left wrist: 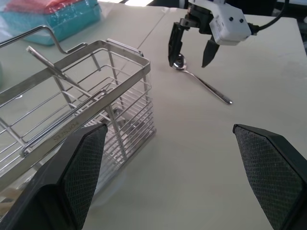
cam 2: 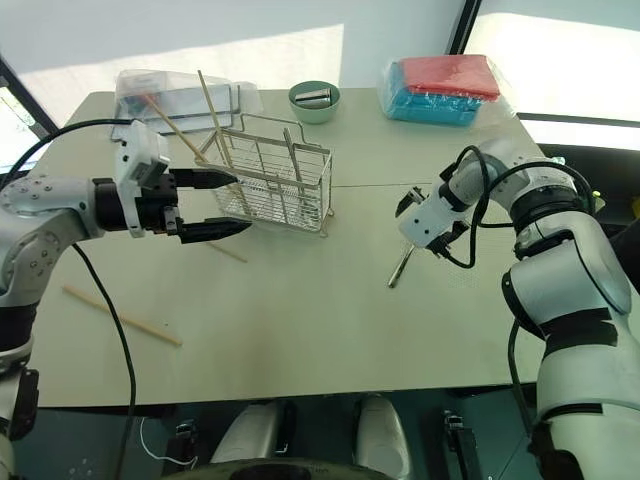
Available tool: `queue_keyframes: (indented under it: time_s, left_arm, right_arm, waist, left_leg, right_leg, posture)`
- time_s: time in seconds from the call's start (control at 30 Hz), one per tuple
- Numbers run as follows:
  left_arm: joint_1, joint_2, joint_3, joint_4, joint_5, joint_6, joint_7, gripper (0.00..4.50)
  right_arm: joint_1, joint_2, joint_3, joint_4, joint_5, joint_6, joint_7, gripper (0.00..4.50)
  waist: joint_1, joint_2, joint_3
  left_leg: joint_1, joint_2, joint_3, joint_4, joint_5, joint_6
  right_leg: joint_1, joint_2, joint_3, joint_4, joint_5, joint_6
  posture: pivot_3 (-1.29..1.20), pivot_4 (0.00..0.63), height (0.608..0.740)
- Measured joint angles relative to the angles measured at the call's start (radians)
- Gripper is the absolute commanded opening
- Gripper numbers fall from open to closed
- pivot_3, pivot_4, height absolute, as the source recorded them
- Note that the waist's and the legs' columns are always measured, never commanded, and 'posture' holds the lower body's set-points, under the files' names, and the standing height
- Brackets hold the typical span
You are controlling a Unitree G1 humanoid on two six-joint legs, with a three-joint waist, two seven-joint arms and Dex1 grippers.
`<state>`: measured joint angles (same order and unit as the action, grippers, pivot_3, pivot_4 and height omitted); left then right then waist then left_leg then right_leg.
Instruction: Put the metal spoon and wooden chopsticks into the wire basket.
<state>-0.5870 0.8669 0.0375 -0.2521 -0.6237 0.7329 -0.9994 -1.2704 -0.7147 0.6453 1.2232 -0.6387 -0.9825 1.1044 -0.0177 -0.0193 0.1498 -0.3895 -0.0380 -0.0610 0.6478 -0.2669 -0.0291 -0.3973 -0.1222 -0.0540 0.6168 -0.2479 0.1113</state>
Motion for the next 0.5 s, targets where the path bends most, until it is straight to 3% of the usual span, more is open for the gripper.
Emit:
queue_keyframes:
  time_s: [0.07, 0.17, 0.5]
  left_arm:
    - [0.005, 0.008, 0.019, -0.024, -0.019, 0.034, 0.01, 4.43]
    - [0.002, 0.012, 0.029, -0.051, -0.034, 0.061, 0.027, 4.43]
    - [0.011, 0.022, 0.04, -0.094, -0.089, 0.134, 0.053, 4.43]
  right_arm:
    - [-0.033, 0.011, 0.09, 0.028, -0.136, -0.009, -0.162, 4.5]
    - [-0.043, 0.037, 0.142, 0.064, -0.217, -0.012, -0.28, 4.5]
    - [-0.095, 0.101, 0.23, 0.098, -0.352, -0.047, -0.454, 4.5]
  waist:
    - [-0.004, 0.0, 0.0]
    - [-0.005, 0.0, 0.0]
    - [-0.03, -0.005, -0.003]
  left_leg:
    - [0.0, 0.0, 0.0, 0.0, 0.001, -0.001]
    - [0.001, 0.0, 0.0, 0.0, 0.001, -0.002]
    - [0.004, 0.0, 0.0, 0.0, 0.002, -0.003]
  right_leg:
    - [-0.001, 0.001, 0.001, 0.003, 0.0, 0.0]
    - [-0.002, 0.002, 0.002, 0.004, 0.0, 0.0]
    - [-0.002, 0.003, 0.004, 0.012, -0.001, -0.001]
  posture:
    - [0.0, 0.15, 0.667]
    - [0.0, 0.15, 0.667]
    - [0.0, 0.15, 0.667]
